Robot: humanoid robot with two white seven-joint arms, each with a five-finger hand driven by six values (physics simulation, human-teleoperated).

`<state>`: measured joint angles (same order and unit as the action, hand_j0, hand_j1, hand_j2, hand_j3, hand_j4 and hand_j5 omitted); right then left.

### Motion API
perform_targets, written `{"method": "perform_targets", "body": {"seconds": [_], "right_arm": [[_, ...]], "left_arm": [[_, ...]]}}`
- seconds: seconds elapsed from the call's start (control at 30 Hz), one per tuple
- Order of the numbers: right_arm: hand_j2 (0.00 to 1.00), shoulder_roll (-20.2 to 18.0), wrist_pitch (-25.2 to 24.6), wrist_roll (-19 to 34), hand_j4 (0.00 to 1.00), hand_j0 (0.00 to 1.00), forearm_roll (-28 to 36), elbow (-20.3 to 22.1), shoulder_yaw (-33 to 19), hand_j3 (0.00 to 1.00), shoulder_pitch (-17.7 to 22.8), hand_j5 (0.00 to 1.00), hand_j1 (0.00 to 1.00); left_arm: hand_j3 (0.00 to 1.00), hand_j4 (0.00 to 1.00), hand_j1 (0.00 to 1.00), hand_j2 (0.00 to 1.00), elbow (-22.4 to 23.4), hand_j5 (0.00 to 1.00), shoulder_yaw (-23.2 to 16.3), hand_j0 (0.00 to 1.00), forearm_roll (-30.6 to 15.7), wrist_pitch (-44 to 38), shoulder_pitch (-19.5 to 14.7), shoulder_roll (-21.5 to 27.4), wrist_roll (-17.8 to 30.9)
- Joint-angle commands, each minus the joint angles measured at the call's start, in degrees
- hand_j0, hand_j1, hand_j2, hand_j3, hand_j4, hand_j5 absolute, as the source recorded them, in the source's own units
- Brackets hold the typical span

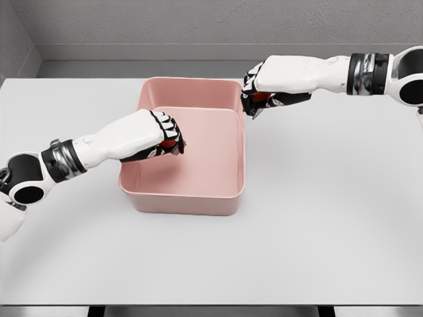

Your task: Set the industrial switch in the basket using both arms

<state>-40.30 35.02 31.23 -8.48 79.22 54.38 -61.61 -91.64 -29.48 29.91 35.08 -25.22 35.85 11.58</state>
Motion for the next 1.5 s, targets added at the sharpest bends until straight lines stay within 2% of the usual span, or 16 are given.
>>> {"method": "perform_targets", "body": {"seconds": [0.0, 0.13, 0.2, 0.23, 0.27, 0.73, 0.8, 0.83, 0.9, 1.0, 1.07, 1.13, 1.47], "right_arm": [[0.39, 0.0, -0.1, 0.1, 0.39, 0.39, 0.3, 0.1, -0.1, 0.39, 0.0, 0.39, 0.39], [0.39, 0.4, -0.2, 0.1, 0.39, 0.39, 0.4, 0.0, -0.1, 0.39, -0.3, 0.39, 0.39], [0.39, 0.6, -0.2, 0.1, 0.39, 0.39, 0.4, 0.0, -0.1, 0.39, -0.4, 0.39, 0.39], [0.39, 0.6, -0.2, 0.4, 0.39, 0.39, 0.4, 0.0, -0.2, 0.39, -0.5, 0.39, 0.39], [0.39, 0.7, -0.3, 0.4, 0.39, 0.39, 0.7, 0.0, -0.2, 0.39, -0.5, 0.39, 0.39], [0.39, 2.1, -0.4, 0.5, 0.39, 0.39, 1.1, 0.1, -0.1, 0.39, -1.3, 0.39, 0.39], [0.39, 2.1, -0.4, 0.5, 0.39, 0.39, 1.1, 0.1, -0.1, 0.39, -1.3, 0.39, 0.39], [0.39, 2.1, -0.4, 0.6, 0.39, 0.39, 1.1, 0.1, -0.1, 0.39, -1.3, 0.39, 0.39], [0.39, 2.2, -0.4, 0.6, 0.39, 0.39, 1.1, 0.1, -0.1, 0.39, -1.3, 0.39, 0.39], [0.4, 2.9, -0.4, 0.5, 0.4, 0.4, 1.1, 0.0, -0.1, 0.4, -1.5, 0.4, 0.4], [0.4, 4.0, -0.4, 0.6, 0.4, 0.4, 1.1, 0.0, 0.0, 0.4, -1.6, 0.4, 0.4], [0.4, 4.9, -0.4, 0.6, 0.4, 0.4, 1.1, 0.0, 0.2, 0.4, -1.6, 0.4, 0.4], [0.4, 8.2, -0.6, 0.6, 0.4, 0.4, 1.2, -0.5, 1.8, 0.4, -1.6, 0.4, 0.4]], "left_arm": [[0.42, 0.42, 0.42, 0.42, 0.0, 0.42, 0.0, 0.42, -0.5, -0.1, 0.1, 0.1, -0.1], [0.44, 0.44, 0.44, 0.44, -0.1, 0.44, 0.0, 0.44, -0.5, -0.1, 0.4, 0.1, -0.1], [0.85, 0.85, 0.85, 0.85, -0.2, 0.85, 0.1, 0.85, -0.4, -0.1, 0.4, -0.1, -0.2], [0.98, 0.98, 0.98, 0.98, -0.2, 0.98, 0.2, 0.98, -0.4, -0.1, 0.3, -0.1, -0.2], [1.0, 1.0, 1.0, 1.0, -0.2, 1.0, 0.4, 1.0, -0.4, -0.1, 0.3, 0.0, -0.2], [1.0, 1.0, 1.0, 1.0, -0.1, 1.0, 0.7, 1.0, -0.5, -0.1, 0.1, -0.1, -0.2], [1.0, 1.0, 1.0, 1.0, -1.7, 1.0, 1.4, 1.0, -1.2, -0.1, -0.6, 1.1, -0.2], [1.0, 1.0, 1.0, 1.0, -2.8, 1.0, 4.3, 1.0, -1.5, -0.1, -0.4, 4.7, -0.3], [1.0, 1.0, 1.0, 1.0, -3.5, 1.0, 4.7, 1.0, -3.7, -0.1, -0.4, 9.3, -0.2], [1.0, 1.0, 1.0, 1.0, -3.4, 1.0, 7.2, 1.0, -3.6, -0.1, 0.0, 12.8, -0.2], [1.0, 1.0, 1.0, 1.0, -3.0, 1.0, 7.7, 1.0, -3.5, -0.1, 0.9, 13.2, -0.1], [1.0, 1.0, 1.0, 1.0, -2.8, 1.0, 9.9, 1.0, -3.4, -0.1, 2.5, 13.5, 0.2], [1.0, 1.0, 1.0, 1.0, -2.9, 1.0, 10.0, 1.0, -3.4, -0.1, 2.9, 13.5, 0.1]]}}
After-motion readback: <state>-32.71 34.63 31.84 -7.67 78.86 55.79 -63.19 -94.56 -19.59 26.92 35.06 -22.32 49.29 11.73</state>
